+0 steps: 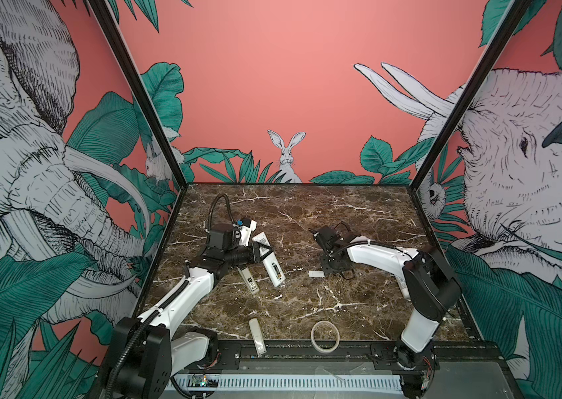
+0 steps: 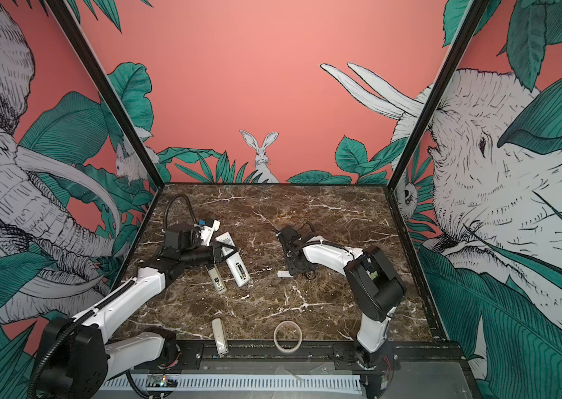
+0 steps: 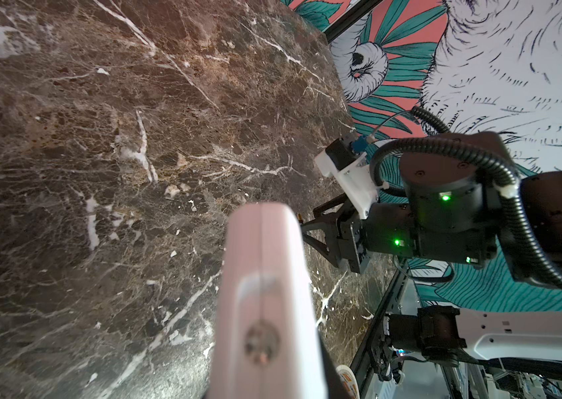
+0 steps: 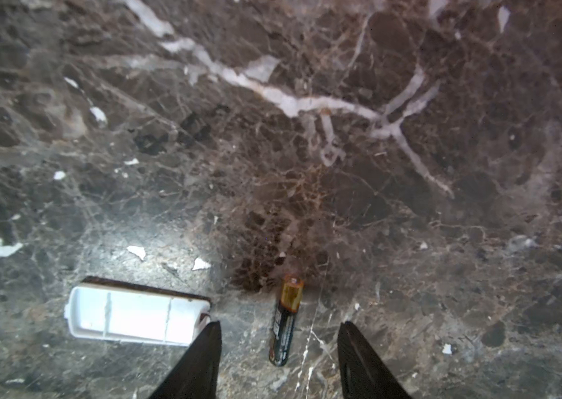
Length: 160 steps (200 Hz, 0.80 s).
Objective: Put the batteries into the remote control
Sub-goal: 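Move the right gripper over the second AA battery and close on it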
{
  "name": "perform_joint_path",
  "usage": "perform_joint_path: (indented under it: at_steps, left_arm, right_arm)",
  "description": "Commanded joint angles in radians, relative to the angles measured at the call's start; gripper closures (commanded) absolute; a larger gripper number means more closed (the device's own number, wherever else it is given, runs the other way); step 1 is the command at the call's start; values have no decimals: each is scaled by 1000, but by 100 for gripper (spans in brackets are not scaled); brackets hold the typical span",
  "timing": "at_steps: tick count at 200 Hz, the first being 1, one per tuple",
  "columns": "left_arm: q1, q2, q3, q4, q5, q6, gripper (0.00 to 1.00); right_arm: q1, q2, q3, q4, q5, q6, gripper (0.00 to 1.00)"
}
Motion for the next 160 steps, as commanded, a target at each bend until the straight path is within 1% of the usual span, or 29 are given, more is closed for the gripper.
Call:
perform_joint_path:
  at_steps: [1, 15, 53, 94, 124, 160]
  left_arm:
    - [-2, -33, -12, 2, 2, 13, 100]
    - [-2, -30, -12, 3, 3, 13, 100]
    - [-2, -25, -9, 8, 5, 10, 100]
    - [-2, -27, -11, 6, 4, 11, 100]
    - [-2, -25, -9, 6, 8, 8, 100]
    - [-2, -21, -8, 6, 8, 7, 100]
  right_arm:
    - [-22, 6, -18, 24, -30, 26, 55]
    - [-29, 12, -28, 39, -36, 27, 59]
    - [-34, 46, -16, 46, -50, 16, 68]
    - [-36, 62, -15, 58, -45, 18, 74]
    - [-36, 63, -14, 64, -52, 17, 82]
    - [-36, 46, -8, 68, -72, -15, 84]
